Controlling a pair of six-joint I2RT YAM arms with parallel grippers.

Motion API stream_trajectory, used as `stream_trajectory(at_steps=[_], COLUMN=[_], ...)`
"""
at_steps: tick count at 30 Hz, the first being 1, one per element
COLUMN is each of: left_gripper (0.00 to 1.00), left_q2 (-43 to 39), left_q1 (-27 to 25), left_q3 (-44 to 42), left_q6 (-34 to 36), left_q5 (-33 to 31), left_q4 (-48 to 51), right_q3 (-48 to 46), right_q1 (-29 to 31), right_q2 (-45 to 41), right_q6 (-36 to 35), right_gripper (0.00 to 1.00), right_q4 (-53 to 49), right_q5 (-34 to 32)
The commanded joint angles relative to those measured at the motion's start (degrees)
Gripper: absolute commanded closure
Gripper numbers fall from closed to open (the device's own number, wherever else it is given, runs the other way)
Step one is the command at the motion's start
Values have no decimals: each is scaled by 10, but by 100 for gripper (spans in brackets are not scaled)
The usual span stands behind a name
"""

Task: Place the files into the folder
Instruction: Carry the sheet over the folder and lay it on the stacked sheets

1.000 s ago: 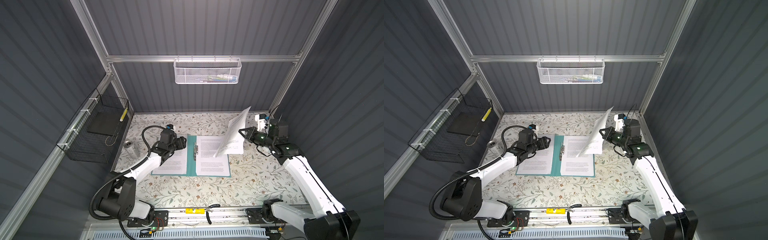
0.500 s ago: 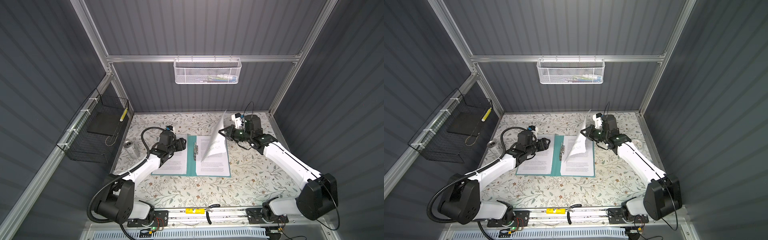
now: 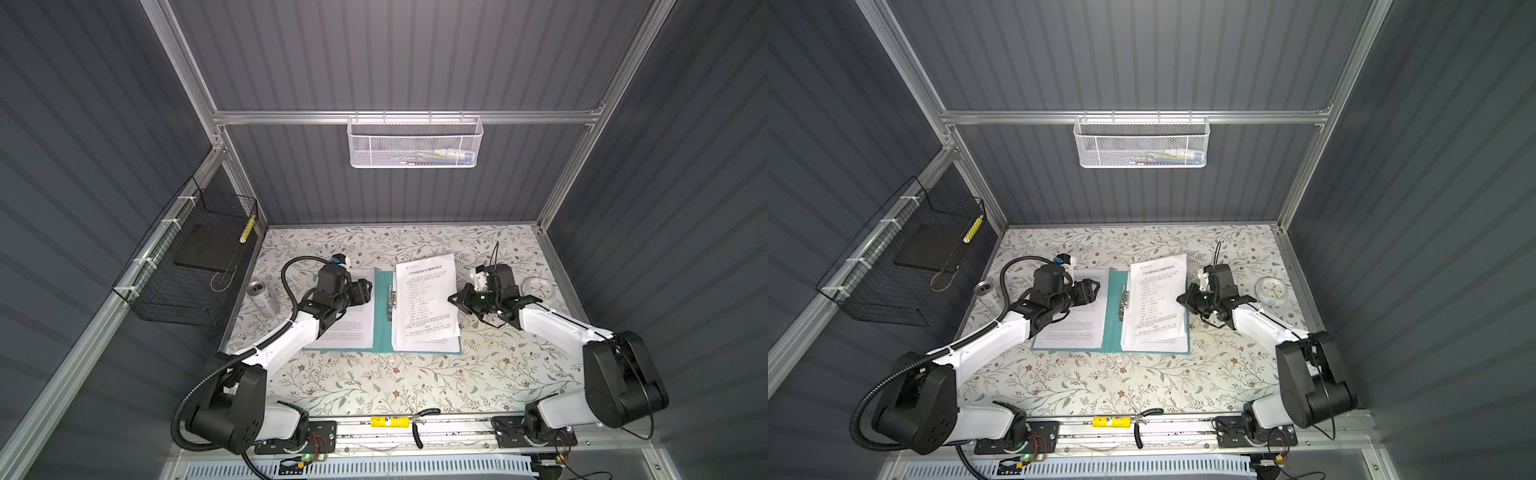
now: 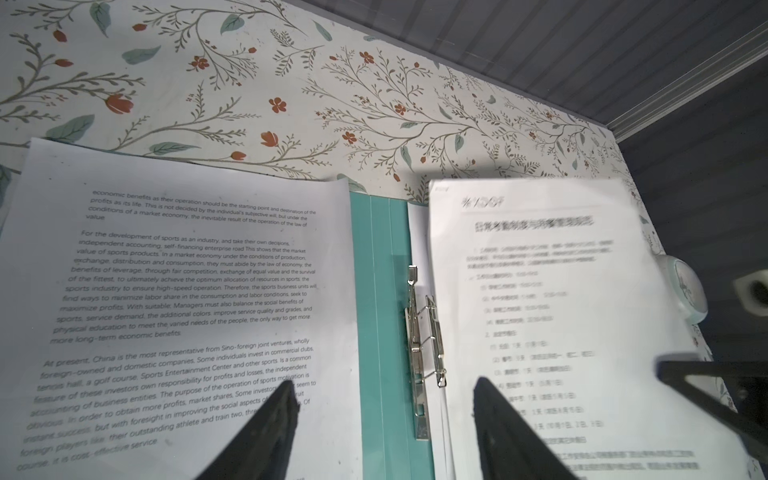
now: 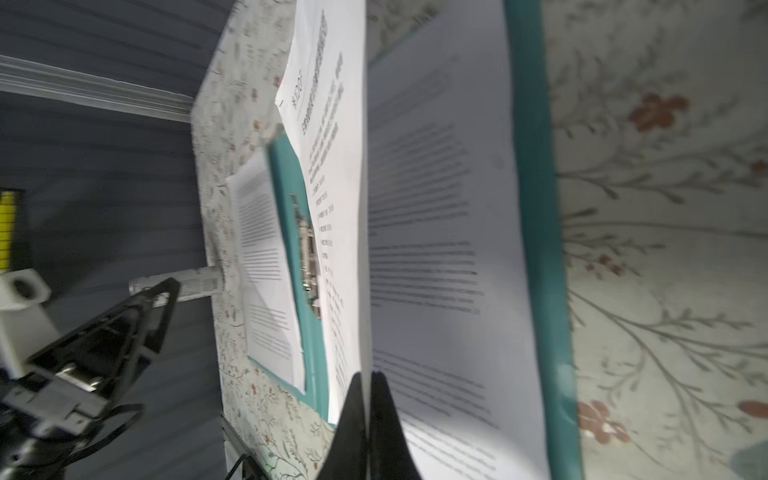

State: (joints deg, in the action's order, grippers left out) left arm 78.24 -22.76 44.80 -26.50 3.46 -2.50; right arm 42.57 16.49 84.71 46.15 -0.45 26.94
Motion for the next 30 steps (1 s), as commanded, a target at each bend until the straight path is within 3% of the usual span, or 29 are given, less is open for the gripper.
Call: stream_trajectory(at_steps=[1, 20, 22, 26, 30], left_gripper=[32, 33, 33, 32, 32], left_q2=[-1, 18, 14, 9, 11], left_q1=[5, 5, 5, 5, 5], left_q3=[-23, -26, -25, -26, -12], left_q6=[11, 16, 15, 19, 26], left_q5=[8, 0, -1, -7, -14], left_q4=[-21, -24, -19, -16, -3], right_q3=[2, 41, 46, 40, 65], right_q1=[-3, 2, 2, 3, 1], right_q2=[10, 100, 102, 81, 44], right_q6=[-19, -63, -60, -61, -88], right_gripper=[100, 100, 89, 55, 44], right_q4=[29, 14, 8, -10, -101], right_q5=[6, 42, 45, 32, -16])
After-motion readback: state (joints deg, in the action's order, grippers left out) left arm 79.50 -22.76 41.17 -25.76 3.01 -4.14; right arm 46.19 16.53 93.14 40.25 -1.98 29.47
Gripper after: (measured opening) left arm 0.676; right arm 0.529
